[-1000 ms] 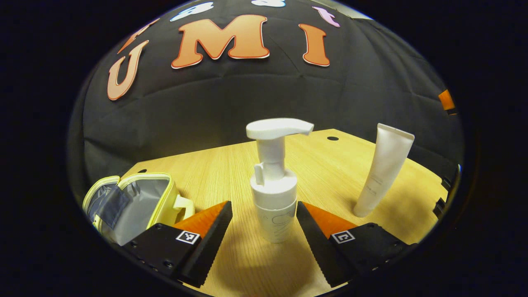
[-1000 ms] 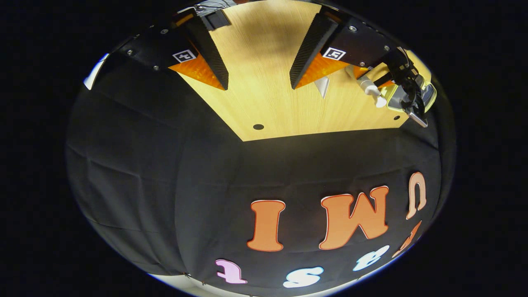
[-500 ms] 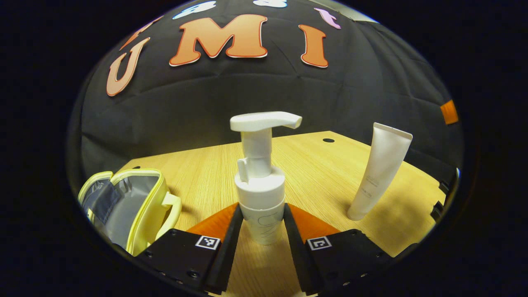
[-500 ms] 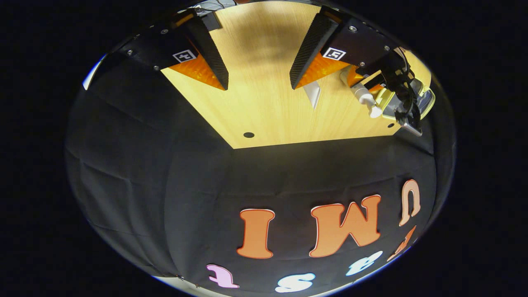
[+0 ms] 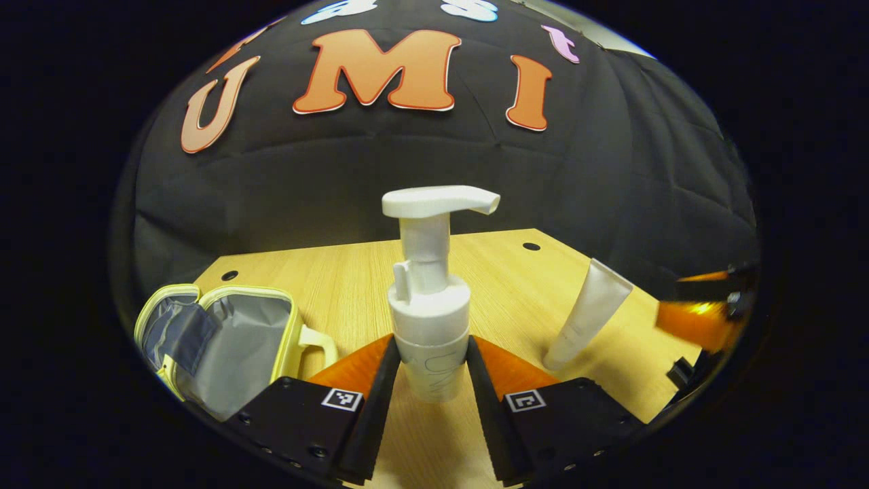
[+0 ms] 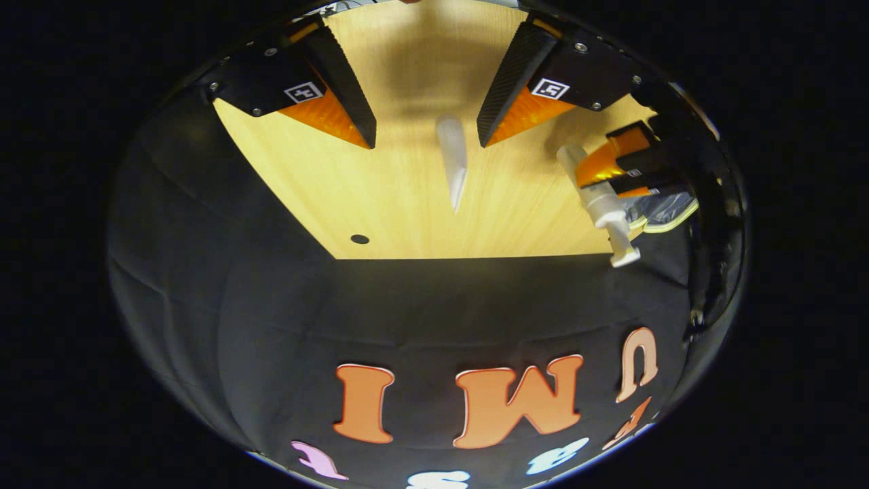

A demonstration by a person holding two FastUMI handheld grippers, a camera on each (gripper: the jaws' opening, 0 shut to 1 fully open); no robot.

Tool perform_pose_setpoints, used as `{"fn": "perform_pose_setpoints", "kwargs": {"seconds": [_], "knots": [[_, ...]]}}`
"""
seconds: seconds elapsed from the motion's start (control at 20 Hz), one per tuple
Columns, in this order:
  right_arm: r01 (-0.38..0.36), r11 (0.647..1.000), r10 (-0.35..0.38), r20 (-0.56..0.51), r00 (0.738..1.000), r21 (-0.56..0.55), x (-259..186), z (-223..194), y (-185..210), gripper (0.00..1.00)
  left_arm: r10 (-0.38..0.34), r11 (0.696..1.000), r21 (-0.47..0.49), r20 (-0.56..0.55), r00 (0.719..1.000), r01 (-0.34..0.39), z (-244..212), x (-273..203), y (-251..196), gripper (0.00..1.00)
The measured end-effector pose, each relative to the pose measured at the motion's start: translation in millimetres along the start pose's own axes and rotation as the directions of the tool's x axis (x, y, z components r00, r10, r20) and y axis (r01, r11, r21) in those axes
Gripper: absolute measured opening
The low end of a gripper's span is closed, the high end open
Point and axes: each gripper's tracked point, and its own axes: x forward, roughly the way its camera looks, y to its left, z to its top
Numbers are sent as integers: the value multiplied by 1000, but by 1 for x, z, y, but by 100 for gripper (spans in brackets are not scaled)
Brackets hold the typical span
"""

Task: First open the suitcase, pack the skin care products into it, and then close the suitcase.

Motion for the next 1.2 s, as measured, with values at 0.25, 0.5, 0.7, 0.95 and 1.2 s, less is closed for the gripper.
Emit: {"fn": "perform_pose_setpoints", "kwargs": {"seconds": [0.25, 0.5, 0.7, 0.95, 1.2], "knots": [[-33, 999, 32, -65, 997, -12, 38, -19, 21, 96, -8, 1000, -17, -97, 995, 6, 22, -47, 50, 62], [-27, 1000, 29, -108, 994, 12, 69, -32, 20, 96, -1, 998, -54, -266, 964, -14, 31, -82, 133, 62], [-5, 1000, 9, -135, 991, 29, 86, -41, 19, 88, 56, 998, -2, -396, 916, -62, 23, -87, 199, 62], [-1, 999, 10, -174, 985, 53, 94, -51, 17, 71, 86, 996, 20, -546, 833, -90, -5, -69, 247, 62], [-22, 997, 34, -178, 983, 70, 98, -50, 20, 47, 61, 998, 38, -710, 702, -48, -41, -59, 266, 62]]}}
